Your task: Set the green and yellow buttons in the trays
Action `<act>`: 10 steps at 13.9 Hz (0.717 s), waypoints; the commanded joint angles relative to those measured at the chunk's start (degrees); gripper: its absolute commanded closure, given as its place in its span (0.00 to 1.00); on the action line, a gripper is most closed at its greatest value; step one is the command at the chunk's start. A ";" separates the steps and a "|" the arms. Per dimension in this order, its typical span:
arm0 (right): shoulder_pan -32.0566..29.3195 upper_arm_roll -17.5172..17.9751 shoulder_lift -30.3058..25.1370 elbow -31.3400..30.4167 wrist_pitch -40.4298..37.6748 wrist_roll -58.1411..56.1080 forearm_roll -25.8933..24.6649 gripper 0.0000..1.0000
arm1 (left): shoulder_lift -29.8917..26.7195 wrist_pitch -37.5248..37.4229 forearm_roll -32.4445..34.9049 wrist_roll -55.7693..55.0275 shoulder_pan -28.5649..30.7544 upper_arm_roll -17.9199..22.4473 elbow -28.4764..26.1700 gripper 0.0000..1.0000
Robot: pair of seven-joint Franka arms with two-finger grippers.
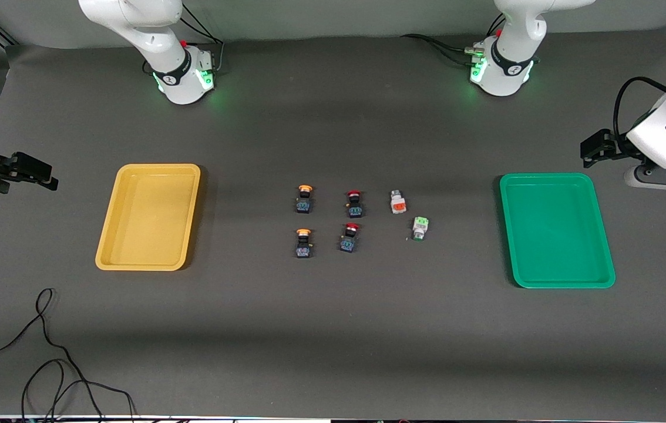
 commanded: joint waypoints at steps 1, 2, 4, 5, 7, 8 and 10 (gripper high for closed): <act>0.04 -0.08 0.33 0.77 -0.23 -0.19 -0.24 0.00 | 0.15 -1.07 -0.75 1.09 0.25 0.02 0.77 0.00; 0.04 -0.08 0.41 0.85 -0.23 -0.27 -0.24 0.00 | 0.15 -1.16 -0.75 1.18 0.33 0.02 0.77 0.00; 0.04 -0.08 0.50 0.85 -0.23 -0.27 -0.24 0.00 | 0.15 -1.16 -0.84 1.09 0.34 0.02 0.68 0.00; 0.04 -0.08 0.50 0.77 -0.23 -0.27 -0.24 0.00 | 0.15 -1.16 -0.84 1.09 0.34 0.02 0.59 0.00; 0.13 -0.08 0.41 0.68 -0.32 -0.19 -0.24 0.00 | 0.15 -1.50 -0.93 1.01 0.34 0.02 0.59 0.00; 0.13 -0.08 0.41 0.59 -0.32 -0.19 -0.24 0.00 | 0.32 -1.77 -1.27 1.00 0.42 0.02 0.59 0.00; 0.47 0.10 -0.29 -0.02 -0.32 0.08 -0.15 0.00 | 0.50 -1.69 -1.89 1.09 1.21 0.02 0.50 0.01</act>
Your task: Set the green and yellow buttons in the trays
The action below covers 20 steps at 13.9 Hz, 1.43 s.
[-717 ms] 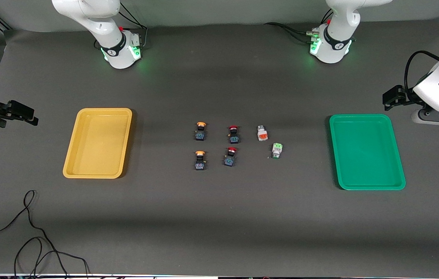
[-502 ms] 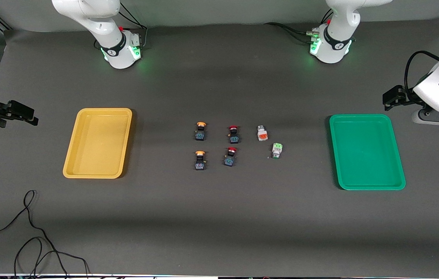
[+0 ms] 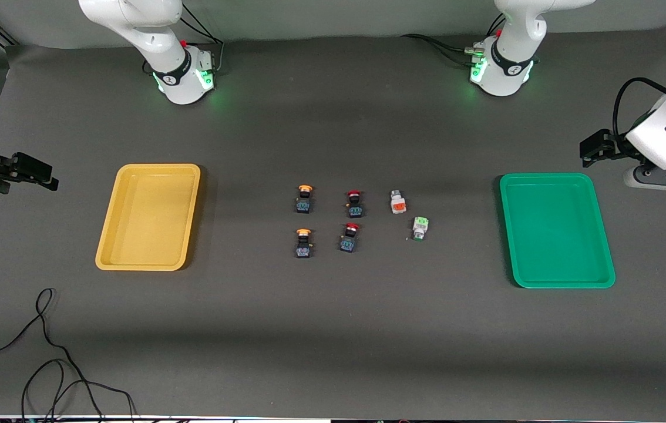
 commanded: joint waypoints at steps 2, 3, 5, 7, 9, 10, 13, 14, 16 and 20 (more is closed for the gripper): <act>4.56 0.09 -1.16 -1.16 -0.32 6.19 -0.07 0.00 | 0.55 -0.06 -3.62 0.90 0.65 -0.17 0.33 0.02; 6.93 0.09 -1.60 -1.86 -0.32 8.93 -0.07 0.00 | 0.90 0.29 -3.71 0.03 0.21 -0.52 0.42 0.02; 12.38 0.09 -1.87 -2.13 -0.32 17.08 1.77 0.00 | 2.04 1.34 -3.71 -4.79 -3.21 -0.62 0.33 0.03; 19.76 0.09 -1.69 -3.09 0.29 27.28 2.48 0.00 | 3.53 3.88 -3.80 -11.98 -7.51 -0.53 -0.72 0.02; 26.44 0.09 -0.90 -3.80 2.13 36.24 2.48 0.00 | 4.41 7.75 -3.80 -18.50 -11.73 -0.53 -3.44 0.01; 29.69 0.09 -0.81 -4.85 4.15 40.72 2.48 0.00 | 5.29 9.16 -3.71 -20.00 -13.58 -0.53 -4.93 0.02; 39.54 0.01 -0.11 -9.32 10.74 52.86 2.31 0.00 | 8.88 17.13 -3.80 -20.54 -17.45 -0.62 -10.81 0.02; 42.18 0.01 0.68 -10.12 12.24 56.03 1.87 0.00 | 10.38 22.13 -3.80 -22.03 -18.59 -0.53 -13.44 0.02; 45.79 0.00 2.70 -10.22 12.87 57.20 1.52 0.00 | 14.76 31.80 -3.80 -26.59 -20.53 -0.62 -16.19 0.02; 48.00 0.09 1.22 -13.72 13.65 56.15 0.46 0.00 | 25.13 41.58 -3.36 -26.88 -22.73 -0.62 -15.75 0.00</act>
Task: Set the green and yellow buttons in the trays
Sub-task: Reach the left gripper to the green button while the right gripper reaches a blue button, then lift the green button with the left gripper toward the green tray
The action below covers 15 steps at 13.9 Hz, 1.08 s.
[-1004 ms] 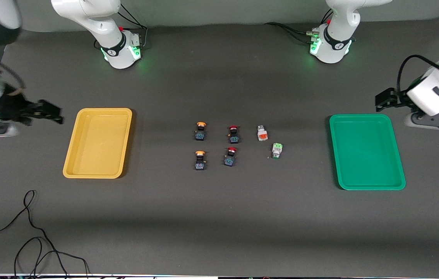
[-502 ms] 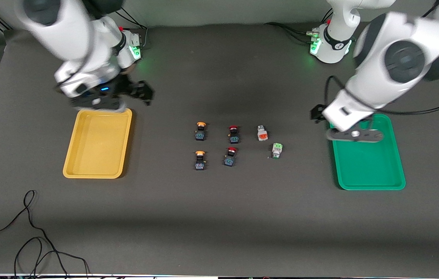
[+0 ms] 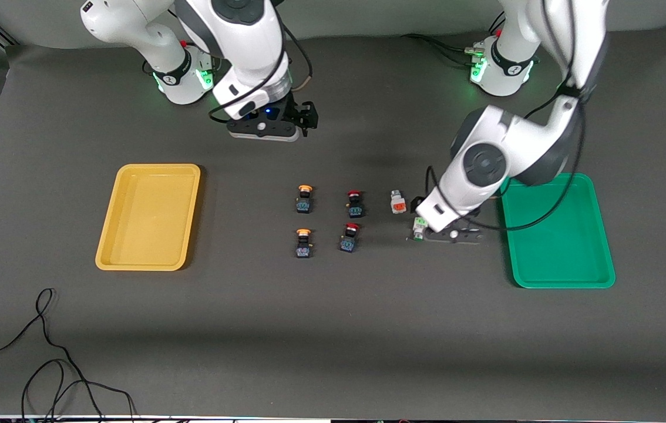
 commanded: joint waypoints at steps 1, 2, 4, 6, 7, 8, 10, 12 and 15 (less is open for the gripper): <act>1.64 -0.96 -2.02 -4.45 3.17 0.01 -1.05 0.00 | 5.29 4.42 0.66 -0.71 -2.10 0.87 0.56 0.00; 1.73 -0.96 -2.02 -8.12 7.45 0.01 -2.27 0.00 | 7.22 5.74 0.66 -0.71 -2.36 0.96 0.47 0.01; 1.74 -1.14 -1.41 -15.51 17.55 0.10 -3.51 0.00 | 9.17 9.08 0.67 -0.71 -3.24 0.96 -0.49 0.01; 1.65 -1.23 1.22 -19.83 26.44 0.27 -3.69 0.00 | 9.61 11.54 0.75 -0.71 -3.25 0.96 -2.42 0.01; 1.30 -1.32 3.41 -20.02 28.83 0.28 -3.77 0.00 | 9.70 13.12 0.75 -0.71 -3.16 0.96 -3.65 0.01; 1.21 -1.40 6.39 -19.85 31.12 0.36 -4.12 0.00 | 9.70 15.66 0.84 -0.63 -3.16 0.96 -5.57 0.02; 1.21 -1.49 11.32 -19.85 37.18 0.89 -5.79 0.00 | 9.70 19.98 1.45 0.68 -2.63 0.96 -8.22 0.30; 1.30 -2.37 14.49 -19.50 41.05 0.89 -5.80 0.00 | 9.44 19.82 1.46 1.22 -2.45 0.96 -8.23 0.90; 1.21 -3.33 19.67 -18.10 45.63 0.80 -5.89 0.00 | 7.86 18.77 1.19 -1.92 -2.28 0.96 -8.32 1.00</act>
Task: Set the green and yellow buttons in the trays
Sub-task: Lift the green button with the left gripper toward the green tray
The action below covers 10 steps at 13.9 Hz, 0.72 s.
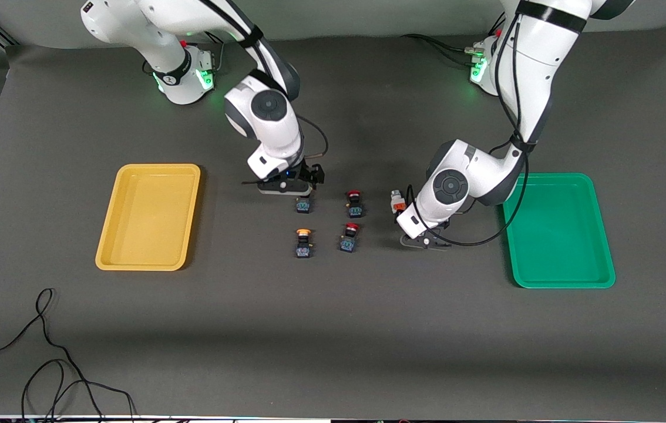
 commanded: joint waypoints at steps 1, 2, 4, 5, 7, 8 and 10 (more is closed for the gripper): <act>0.57 -1.58 5.13 3.45 2.54 0.86 -1.52 0.00 | -3.01 -1.37 0.55 -3.43 -0.14 0.55 -1.99 1.00; 0.57 -1.59 6.37 4.50 2.55 0.86 -1.52 0.00 | -4.33 -4.08 0.55 -3.27 -0.05 0.64 -1.55 1.00; 0.83 -1.59 8.22 6.00 2.64 0.86 -1.52 0.00 | -7.58 -9.35 0.64 -1.78 1.26 0.90 -0.49 1.00; 0.83 -1.59 8.92 6.53 2.64 0.86 -1.52 0.00 | -9.42 -12.77 0.64 0.58 3.10 0.81 0.12 1.00; 0.83 -1.59 9.98 6.97 3.42 0.86 -1.61 0.01 | -13.29 -20.59 0.11 9.69 8.62 0.64 1.35 1.00; 0.83 -1.59 10.24 6.89 4.30 0.86 -1.61 0.09 | -14.70 -24.11 -0.33 14.96 11.70 0.64 2.05 1.00; 0.83 -1.59 10.69 6.88 4.48 0.77 -1.61 0.44 | -16.99 -30.79 -1.21 21.32 17.07 0.64 3.11 1.00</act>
